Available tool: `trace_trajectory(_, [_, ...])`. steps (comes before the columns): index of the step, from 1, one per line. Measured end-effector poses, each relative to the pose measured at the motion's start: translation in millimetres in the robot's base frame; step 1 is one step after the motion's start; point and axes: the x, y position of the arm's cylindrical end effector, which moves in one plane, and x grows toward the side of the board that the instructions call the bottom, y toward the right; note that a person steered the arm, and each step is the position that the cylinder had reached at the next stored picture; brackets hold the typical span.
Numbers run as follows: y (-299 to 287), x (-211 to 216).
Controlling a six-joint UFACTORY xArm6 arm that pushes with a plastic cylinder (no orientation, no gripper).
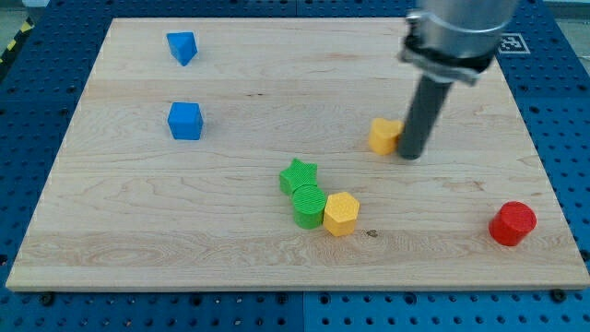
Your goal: Push the yellow heart closer to the group of blocks
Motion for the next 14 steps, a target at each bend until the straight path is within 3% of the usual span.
trace_trajectory(2, [49, -64])
trace_trajectory(3, [18, -72])
trace_trajectory(5, [3, -6])
trace_trajectory(8, [-13, -36])
trace_trajectory(10, [-68, 0])
trace_trajectory(12, [-82, -25])
trace_trajectory(14, [-82, 14])
